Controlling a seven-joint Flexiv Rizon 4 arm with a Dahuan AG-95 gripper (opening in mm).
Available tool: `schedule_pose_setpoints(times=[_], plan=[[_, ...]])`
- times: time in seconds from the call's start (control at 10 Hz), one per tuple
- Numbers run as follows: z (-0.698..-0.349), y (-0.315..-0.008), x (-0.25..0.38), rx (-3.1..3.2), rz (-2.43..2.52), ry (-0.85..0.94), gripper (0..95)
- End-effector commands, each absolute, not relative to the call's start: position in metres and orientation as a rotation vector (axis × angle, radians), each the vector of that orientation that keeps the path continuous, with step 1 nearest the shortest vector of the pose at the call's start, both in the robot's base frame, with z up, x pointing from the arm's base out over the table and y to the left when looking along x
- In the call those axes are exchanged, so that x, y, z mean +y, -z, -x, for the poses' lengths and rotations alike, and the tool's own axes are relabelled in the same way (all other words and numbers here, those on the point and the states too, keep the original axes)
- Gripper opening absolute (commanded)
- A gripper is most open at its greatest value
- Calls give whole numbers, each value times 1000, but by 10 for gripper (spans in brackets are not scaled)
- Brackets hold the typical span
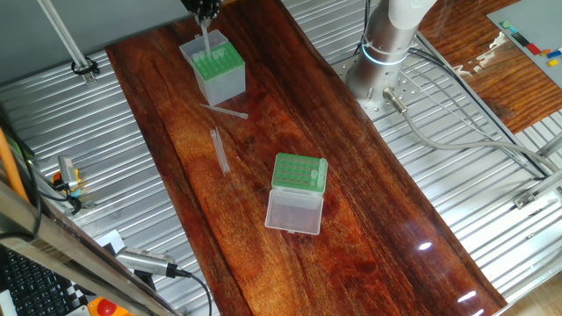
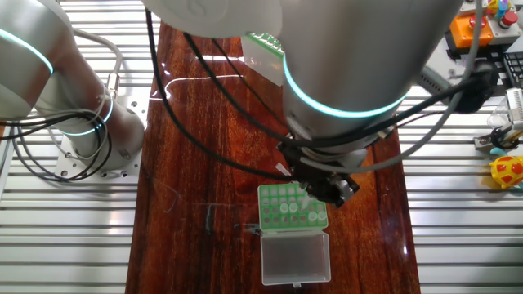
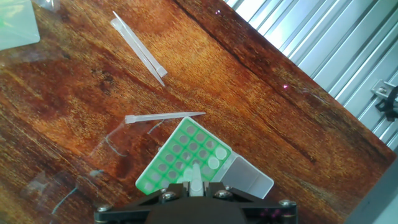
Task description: Transfer all large pipette tips from one holder to another
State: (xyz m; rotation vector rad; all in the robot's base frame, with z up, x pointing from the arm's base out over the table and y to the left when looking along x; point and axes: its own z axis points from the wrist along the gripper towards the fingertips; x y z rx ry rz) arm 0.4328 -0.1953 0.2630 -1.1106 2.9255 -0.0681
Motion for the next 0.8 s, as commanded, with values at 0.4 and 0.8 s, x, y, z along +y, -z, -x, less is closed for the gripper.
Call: schedule_pose_setpoints(times=[0.4, 0.8], plan=[[-435, -257, -196, 2902, 1134, 63, 570], [-427, -275, -166, 2931, 1034, 47, 570]])
